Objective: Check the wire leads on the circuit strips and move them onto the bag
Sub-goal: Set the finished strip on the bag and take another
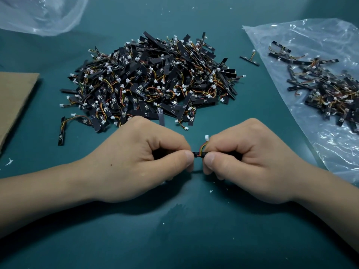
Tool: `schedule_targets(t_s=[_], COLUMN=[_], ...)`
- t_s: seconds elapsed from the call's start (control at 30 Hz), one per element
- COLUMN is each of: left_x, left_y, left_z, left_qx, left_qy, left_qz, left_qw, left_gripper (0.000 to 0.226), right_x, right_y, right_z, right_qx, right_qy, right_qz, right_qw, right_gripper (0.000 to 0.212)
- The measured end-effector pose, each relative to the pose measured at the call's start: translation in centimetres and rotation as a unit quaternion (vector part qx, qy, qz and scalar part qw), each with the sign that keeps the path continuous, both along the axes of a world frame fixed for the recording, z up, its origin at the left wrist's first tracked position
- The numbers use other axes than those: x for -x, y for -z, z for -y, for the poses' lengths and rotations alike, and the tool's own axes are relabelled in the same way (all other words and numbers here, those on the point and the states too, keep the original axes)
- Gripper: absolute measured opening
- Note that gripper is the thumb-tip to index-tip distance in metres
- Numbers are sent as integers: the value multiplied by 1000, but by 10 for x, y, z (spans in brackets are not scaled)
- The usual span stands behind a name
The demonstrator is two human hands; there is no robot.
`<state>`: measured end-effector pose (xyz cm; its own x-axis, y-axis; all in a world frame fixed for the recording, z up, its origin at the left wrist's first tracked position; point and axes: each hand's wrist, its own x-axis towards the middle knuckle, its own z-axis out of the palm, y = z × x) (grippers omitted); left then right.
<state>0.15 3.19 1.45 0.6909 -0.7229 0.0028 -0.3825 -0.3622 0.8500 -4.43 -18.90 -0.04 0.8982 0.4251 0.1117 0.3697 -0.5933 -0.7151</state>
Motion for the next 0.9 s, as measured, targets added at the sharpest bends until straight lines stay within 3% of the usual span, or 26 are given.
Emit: schedule_targets(t_s=[0.9], left_x=[2], left_y=[0], left_z=[-2], left_qx=[2], left_qy=[-3], left_qz=[9], left_qw=[1000], left_gripper=[33], right_x=[-2], right_y=[1], right_z=[3], right_qx=[21], right_qy=[-35], right_qz=[26], right_qw=[999], right_gripper=[37])
